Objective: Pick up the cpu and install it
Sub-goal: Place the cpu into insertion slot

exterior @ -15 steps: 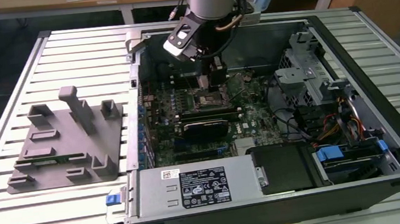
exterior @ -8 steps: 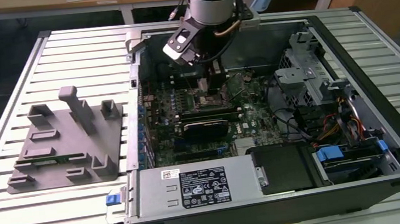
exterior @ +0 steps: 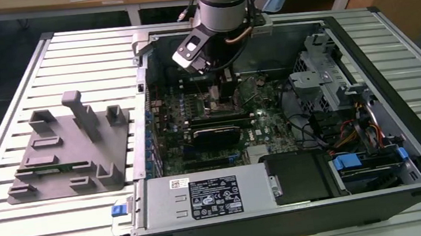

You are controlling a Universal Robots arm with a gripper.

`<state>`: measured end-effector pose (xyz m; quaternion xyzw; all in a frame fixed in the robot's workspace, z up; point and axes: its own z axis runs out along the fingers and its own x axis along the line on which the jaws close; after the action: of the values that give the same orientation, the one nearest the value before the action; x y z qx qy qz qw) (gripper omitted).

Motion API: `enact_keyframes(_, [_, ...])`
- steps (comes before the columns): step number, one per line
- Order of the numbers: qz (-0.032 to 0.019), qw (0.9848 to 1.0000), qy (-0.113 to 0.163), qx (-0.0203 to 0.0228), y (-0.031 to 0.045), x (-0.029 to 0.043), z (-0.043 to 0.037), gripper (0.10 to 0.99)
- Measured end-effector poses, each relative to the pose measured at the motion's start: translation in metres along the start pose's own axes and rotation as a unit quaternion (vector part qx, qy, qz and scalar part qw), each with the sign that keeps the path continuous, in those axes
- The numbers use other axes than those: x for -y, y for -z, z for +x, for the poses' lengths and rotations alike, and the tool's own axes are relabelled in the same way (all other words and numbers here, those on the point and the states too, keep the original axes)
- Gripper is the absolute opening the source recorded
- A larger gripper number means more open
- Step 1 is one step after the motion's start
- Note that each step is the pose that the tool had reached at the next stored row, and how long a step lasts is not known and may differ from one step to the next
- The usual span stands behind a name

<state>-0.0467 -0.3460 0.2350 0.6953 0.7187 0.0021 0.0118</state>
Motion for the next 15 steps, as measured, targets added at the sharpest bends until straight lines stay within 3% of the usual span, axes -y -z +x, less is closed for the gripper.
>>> enact_keyframes(6, [-0.0091,1.0,-0.001,0.0,-0.0062,0.0005,0.0001,0.545])
enact_keyframes(15, [-0.0105,0.9997,-0.023,0.0007,-0.0132,0.0014,0.0017,0.545])
